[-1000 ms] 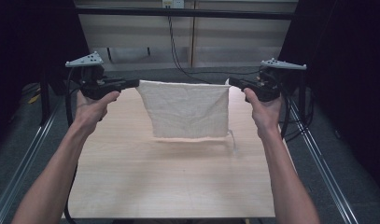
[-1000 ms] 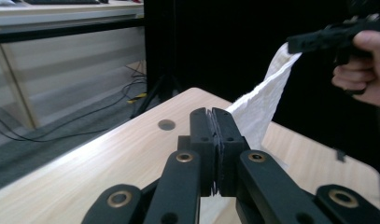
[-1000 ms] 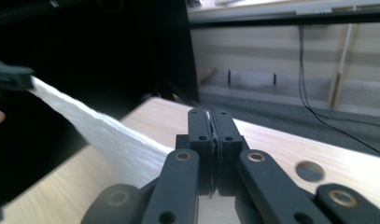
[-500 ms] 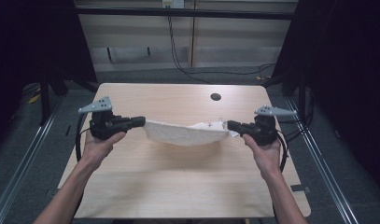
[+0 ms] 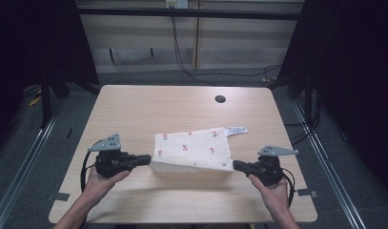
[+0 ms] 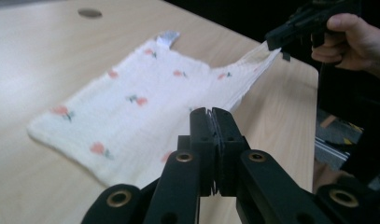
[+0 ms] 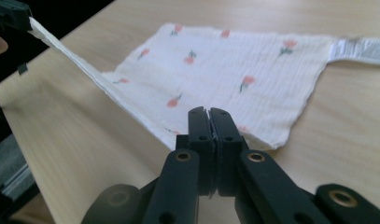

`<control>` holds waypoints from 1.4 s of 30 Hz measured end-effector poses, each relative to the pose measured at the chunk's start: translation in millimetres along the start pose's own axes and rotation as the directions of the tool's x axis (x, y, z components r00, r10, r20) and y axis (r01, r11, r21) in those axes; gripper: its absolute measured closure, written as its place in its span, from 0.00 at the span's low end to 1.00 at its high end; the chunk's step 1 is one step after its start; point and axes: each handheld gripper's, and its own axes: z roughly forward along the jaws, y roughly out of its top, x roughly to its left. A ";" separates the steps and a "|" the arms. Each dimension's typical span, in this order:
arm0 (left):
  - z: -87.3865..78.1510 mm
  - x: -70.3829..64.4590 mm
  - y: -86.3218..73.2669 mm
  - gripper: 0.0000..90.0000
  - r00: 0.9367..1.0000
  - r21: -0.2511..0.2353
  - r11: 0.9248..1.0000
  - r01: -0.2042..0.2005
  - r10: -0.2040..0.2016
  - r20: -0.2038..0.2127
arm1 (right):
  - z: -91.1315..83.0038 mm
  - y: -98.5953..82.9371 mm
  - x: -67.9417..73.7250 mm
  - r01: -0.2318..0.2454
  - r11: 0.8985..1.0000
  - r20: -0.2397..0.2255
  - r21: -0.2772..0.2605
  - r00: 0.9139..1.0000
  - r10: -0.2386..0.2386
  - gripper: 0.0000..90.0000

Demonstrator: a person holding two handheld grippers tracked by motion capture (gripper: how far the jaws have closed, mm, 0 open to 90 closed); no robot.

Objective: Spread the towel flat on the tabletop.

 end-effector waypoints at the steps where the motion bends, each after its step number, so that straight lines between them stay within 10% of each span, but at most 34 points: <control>1: -0.2 -2.8 -5.7 0.98 1.000 0.004 1.000 0.011 -0.011 0.000 | 0.5 -3.8 1.7 0.002 1.000 -0.004 0.015 1.000 -0.002 0.98; 10: 9.0 -27.2 -52.6 0.98 0.998 0.136 0.990 0.038 -0.045 0.046 | 5.9 -37.8 14.8 0.049 0.992 -0.022 0.112 0.999 -0.047 0.96; 18: 13.8 -33.1 -58.9 0.86 0.998 0.199 0.979 0.045 -0.054 0.038 | 1.6 -51.8 15.6 0.040 0.991 -0.031 0.128 0.999 -0.036 0.86; 22: 12.6 -30.8 -51.5 0.75 0.998 0.172 0.983 0.057 -0.062 0.021 | 1.0 -45.6 10.4 0.040 0.994 -0.011 0.105 0.999 -0.039 0.79; 30: 46.1 3.2 -41.4 0.73 0.997 0.239 0.969 0.064 -0.053 -0.052 | 27.3 -27.8 0.5 0.153 0.986 -0.042 0.068 0.988 -0.151 0.73; 32: 52.8 10.9 -38.6 0.72 0.995 0.238 0.966 0.098 -0.093 -0.030 | 41.4 -20.4 -1.0 0.164 0.982 -0.038 0.088 0.986 -0.161 0.73; 33: 57.1 13.0 -31.8 0.71 0.998 0.246 0.968 0.054 -0.043 -0.051 | 54.9 -14.6 -2.1 0.183 0.975 -0.052 0.122 0.983 -0.178 0.73; 42: 56.8 9.6 -43.6 0.71 0.999 0.244 0.968 0.049 -0.042 -0.034 | 80.9 -22.9 4.1 0.290 0.933 -0.043 0.214 0.957 -0.288 0.73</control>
